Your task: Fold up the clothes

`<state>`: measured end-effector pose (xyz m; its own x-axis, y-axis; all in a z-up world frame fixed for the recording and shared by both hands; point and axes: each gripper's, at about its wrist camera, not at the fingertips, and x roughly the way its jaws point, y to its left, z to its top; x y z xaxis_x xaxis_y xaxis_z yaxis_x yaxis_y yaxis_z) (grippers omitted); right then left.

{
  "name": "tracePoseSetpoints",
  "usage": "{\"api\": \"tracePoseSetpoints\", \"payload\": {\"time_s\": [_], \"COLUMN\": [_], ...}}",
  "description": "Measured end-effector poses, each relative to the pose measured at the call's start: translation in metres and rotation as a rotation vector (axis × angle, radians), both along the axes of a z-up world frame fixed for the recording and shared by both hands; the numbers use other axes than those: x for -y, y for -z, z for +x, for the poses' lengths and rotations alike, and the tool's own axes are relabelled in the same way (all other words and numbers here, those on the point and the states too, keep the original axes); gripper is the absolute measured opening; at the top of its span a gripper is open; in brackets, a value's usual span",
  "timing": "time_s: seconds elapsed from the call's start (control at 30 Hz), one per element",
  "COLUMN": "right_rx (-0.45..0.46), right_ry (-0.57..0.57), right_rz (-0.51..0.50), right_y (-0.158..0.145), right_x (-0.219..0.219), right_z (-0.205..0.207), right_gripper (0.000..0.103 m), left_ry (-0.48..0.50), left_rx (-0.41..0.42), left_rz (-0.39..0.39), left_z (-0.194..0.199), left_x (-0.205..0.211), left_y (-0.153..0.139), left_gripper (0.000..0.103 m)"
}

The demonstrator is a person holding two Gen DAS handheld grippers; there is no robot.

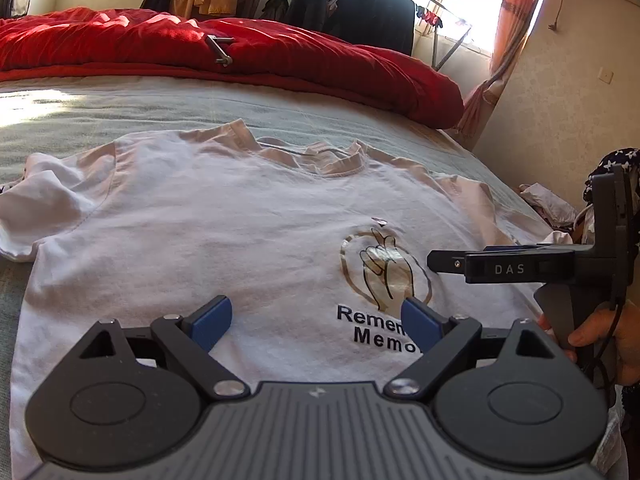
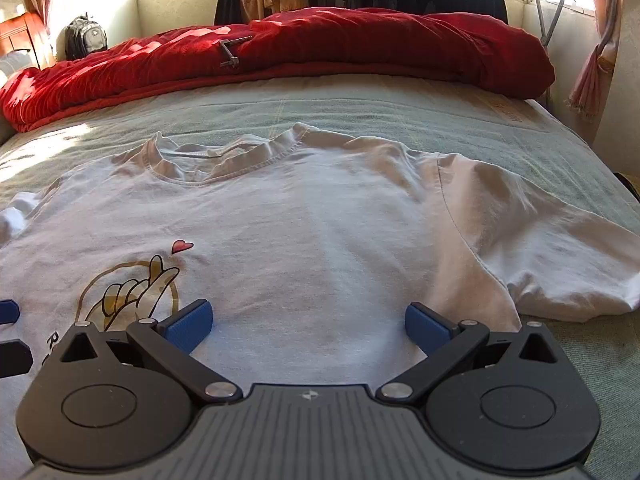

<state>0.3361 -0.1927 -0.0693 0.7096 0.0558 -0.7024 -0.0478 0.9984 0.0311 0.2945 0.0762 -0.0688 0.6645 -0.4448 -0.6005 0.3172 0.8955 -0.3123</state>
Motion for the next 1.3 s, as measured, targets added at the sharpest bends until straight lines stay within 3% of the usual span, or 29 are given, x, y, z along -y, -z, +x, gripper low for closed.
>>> {"api": "tracePoseSetpoints", "payload": {"time_s": [0.23,0.37,0.53,0.73,0.8,0.87,1.0,1.17,1.3], "right_rx": [0.045,-0.054,-0.041,-0.058,-0.064,-0.071,-0.07,-0.095,-0.056], "right_ry": [-0.076,-0.064,-0.02,-0.143,-0.184,-0.241,-0.264,-0.224,-0.172], "right_rz": [0.069,0.055,-0.008,0.002,0.005,0.008,0.012,0.121,0.066], "right_y": [-0.024,-0.009,0.0,-0.023,-0.031,-0.033,-0.026,-0.012,-0.002], "right_x": [0.001,0.001,0.012,0.012,0.012,0.011,0.017,0.035,0.042], "right_z": [0.013,0.039,0.079,0.066,0.062,0.056,0.07,0.121,0.158], "right_gripper": [0.103,0.103,0.103,0.103,0.103,0.103,0.103,0.103,0.103], "left_ry": [-0.009,0.001,0.007,0.206,0.284,0.327,0.306,0.249,0.203], "left_rx": [0.024,-0.008,-0.006,0.218,0.243,0.233,0.218,0.154,0.101], "left_rz": [-0.011,0.046,0.116,0.178,0.174,0.186,0.253,0.213,0.203], "left_z": [-0.003,0.002,-0.006,-0.056,-0.063,-0.064,-0.059,-0.041,-0.027], "left_x": [-0.003,0.003,0.012,0.035,0.046,0.053,0.062,0.048,0.041], "left_y": [-0.009,0.0,-0.009,-0.047,-0.047,-0.043,-0.032,-0.024,-0.015], "left_gripper": [0.092,0.092,0.092,0.094,0.095,0.095,0.095,0.095,0.095]}}
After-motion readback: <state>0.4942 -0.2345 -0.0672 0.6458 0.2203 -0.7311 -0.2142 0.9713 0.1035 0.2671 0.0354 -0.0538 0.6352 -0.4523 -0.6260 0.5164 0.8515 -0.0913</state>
